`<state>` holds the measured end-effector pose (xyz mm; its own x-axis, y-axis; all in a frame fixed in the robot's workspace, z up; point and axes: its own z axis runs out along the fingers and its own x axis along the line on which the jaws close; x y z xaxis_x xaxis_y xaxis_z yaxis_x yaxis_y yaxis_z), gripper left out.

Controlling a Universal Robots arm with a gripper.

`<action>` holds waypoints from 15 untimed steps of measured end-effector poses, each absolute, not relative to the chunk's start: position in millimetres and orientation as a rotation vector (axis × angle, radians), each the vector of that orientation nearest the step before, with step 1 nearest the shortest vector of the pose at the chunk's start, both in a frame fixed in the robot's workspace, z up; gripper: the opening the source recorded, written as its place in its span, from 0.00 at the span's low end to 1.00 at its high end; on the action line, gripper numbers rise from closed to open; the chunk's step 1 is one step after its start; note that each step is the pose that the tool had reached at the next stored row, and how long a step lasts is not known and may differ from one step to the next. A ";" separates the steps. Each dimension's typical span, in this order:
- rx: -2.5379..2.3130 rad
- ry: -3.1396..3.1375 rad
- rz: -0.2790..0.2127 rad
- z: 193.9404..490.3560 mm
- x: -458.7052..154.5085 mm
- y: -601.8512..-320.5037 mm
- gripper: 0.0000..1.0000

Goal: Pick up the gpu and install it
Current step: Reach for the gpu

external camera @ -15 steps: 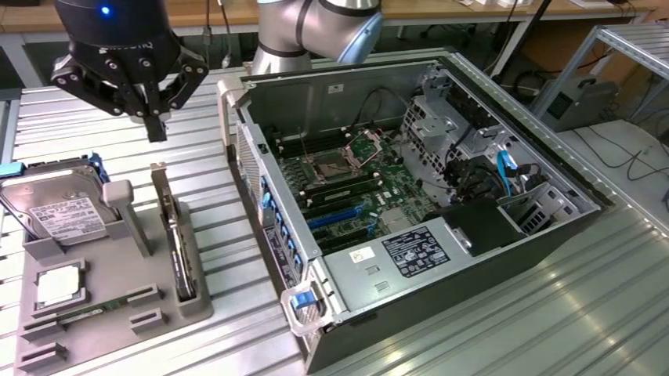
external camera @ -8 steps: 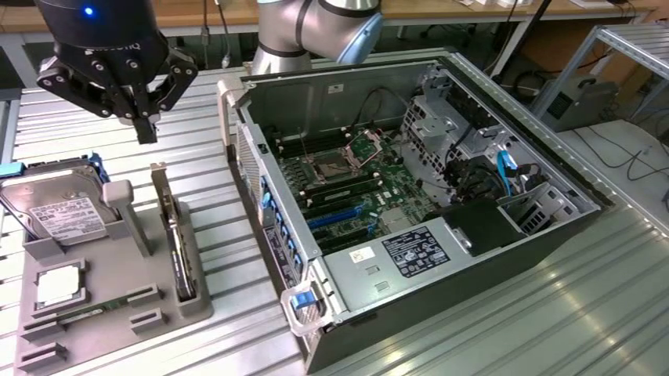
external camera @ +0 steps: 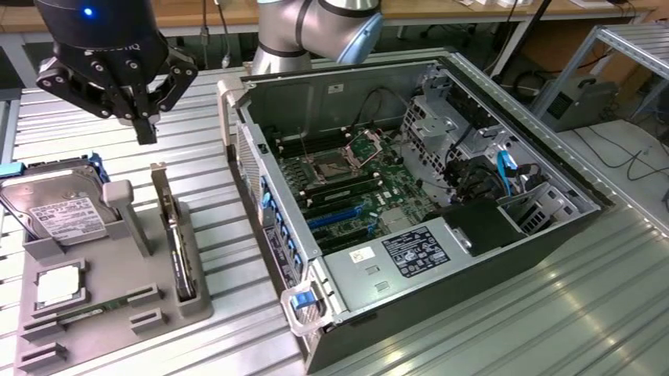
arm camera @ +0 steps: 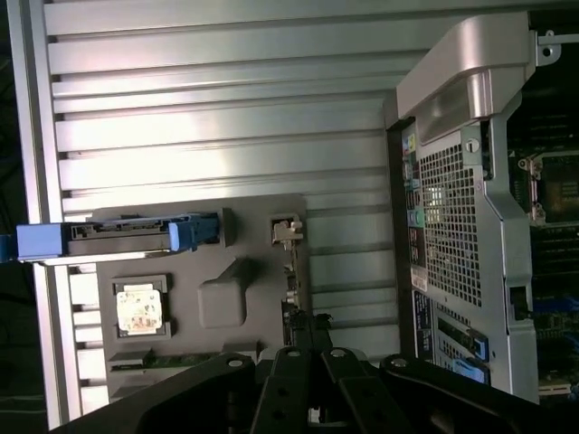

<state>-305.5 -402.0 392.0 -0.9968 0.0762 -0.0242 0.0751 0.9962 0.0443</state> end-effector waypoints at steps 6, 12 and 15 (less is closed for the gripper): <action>0.118 3.113 0.068 392.0 -309.6 -425.4 0.11; 0.118 3.113 0.068 392.0 -310.6 -443.2 0.11; 0.118 3.113 0.068 391.9 -310.9 -449.2 0.11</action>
<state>-310.9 -449.2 391.9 -0.9968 0.0762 -0.0244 0.0751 0.9962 0.0444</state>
